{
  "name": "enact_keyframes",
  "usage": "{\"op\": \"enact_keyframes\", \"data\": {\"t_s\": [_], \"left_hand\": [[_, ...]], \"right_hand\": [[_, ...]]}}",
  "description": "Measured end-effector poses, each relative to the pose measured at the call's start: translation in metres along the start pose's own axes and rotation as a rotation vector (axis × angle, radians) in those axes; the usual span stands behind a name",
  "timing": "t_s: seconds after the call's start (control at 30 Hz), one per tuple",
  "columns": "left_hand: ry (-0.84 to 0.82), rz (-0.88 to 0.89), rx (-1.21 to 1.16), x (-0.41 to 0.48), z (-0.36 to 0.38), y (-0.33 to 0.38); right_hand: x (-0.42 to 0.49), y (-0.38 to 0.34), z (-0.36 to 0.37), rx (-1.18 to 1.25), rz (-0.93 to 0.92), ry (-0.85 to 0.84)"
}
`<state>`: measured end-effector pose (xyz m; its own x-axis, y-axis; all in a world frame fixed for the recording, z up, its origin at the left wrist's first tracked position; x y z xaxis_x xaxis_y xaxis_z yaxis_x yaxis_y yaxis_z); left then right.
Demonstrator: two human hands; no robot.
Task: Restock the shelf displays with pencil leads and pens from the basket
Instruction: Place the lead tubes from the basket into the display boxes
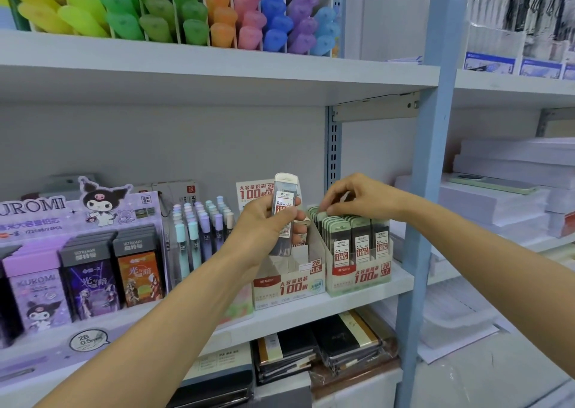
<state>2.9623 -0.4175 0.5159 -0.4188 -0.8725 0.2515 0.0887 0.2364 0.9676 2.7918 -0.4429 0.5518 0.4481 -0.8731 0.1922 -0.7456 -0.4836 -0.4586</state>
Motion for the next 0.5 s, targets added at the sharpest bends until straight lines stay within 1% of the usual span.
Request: {"op": "enact_keyframes", "data": {"t_s": [0.03, 0.07, 0.1, 0.17, 0.2, 0.23, 0.3, 0.37, 0.43, 0.5], "left_hand": [[-0.006, 0.002, 0.001, -0.001, 0.000, 0.001], [-0.012, 0.005, 0.004, -0.002, 0.000, 0.002], [-0.016, 0.008, 0.009, -0.004, 0.000, 0.003], [-0.021, 0.010, 0.018, -0.007, 0.000, 0.003], [-0.024, 0.012, 0.019, -0.008, 0.001, 0.003], [-0.028, 0.014, 0.021, -0.010, 0.002, 0.004], [-0.042, 0.024, 0.038, -0.014, 0.005, 0.006], [-0.063, 0.038, 0.074, -0.019, 0.006, 0.010], [-0.038, 0.071, 0.186, -0.025, 0.001, 0.015], [0.079, 0.186, 0.474, -0.035, -0.013, 0.026]], "right_hand": [[0.000, -0.001, 0.000, -0.019, 0.012, 0.002], [-0.001, -0.003, -0.003, -0.004, 0.017, 0.039], [-0.003, -0.008, -0.008, 0.049, 0.004, 0.100], [-0.008, -0.025, -0.017, 0.218, -0.085, 0.216], [-0.008, -0.034, -0.019, 0.284, -0.127, 0.232], [-0.007, -0.044, -0.017, 0.312, -0.154, 0.218], [-0.001, -0.059, -0.006, 0.276, -0.167, 0.153], [0.003, -0.066, 0.000, 0.269, -0.175, 0.135], [0.001, -0.069, -0.008, 0.312, -0.180, 0.187], [-0.005, -0.067, -0.023, 0.318, -0.168, 0.287]]}}
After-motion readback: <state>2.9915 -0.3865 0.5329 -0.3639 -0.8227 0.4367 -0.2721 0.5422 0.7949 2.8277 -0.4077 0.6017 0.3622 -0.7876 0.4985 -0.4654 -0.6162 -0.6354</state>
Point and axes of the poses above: each hand's wrist, its own x-axis towards the middle knuckle, its own z-axis out of the palm, y = z × x, the point moved 8 cm from there along x, towards the middle knuckle, and after that the axes turned 9 degrees about -y, right-handed, at the moved point
